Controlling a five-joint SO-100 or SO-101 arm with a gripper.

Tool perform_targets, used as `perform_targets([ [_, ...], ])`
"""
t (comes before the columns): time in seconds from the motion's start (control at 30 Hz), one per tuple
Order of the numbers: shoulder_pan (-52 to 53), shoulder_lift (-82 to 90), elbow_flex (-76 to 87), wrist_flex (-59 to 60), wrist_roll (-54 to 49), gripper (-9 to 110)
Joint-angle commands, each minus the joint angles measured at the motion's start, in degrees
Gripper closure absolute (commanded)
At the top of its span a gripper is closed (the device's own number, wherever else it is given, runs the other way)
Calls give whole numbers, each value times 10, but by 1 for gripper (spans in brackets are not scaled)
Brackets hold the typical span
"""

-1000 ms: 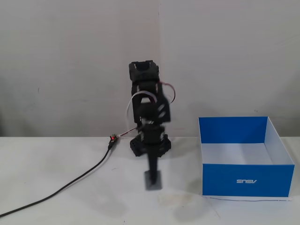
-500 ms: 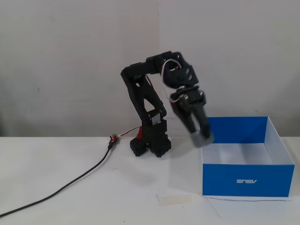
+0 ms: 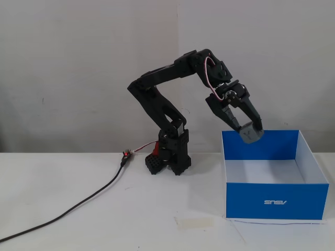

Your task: Pick the gray block and keep it in the box.

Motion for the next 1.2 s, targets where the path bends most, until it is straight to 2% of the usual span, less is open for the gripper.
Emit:
perform_targets([
  [0.0,-34,-27,-6,-20,-1,94],
  [0.27,-61,-58,-11,-44,-5,93],
  [0.4,-69,-67,-12,-41,-15,75],
  [0.5,-73,-67,-6,-41,-30,71],
  [0.63,-75,-61,4,-41,-47,75],
  [0.83,-33,-62,4,-18,-68,100],
  [1.0,47,-53,11,20,-102,101],
  [1.17,176,-30,18,38,-155,101],
])
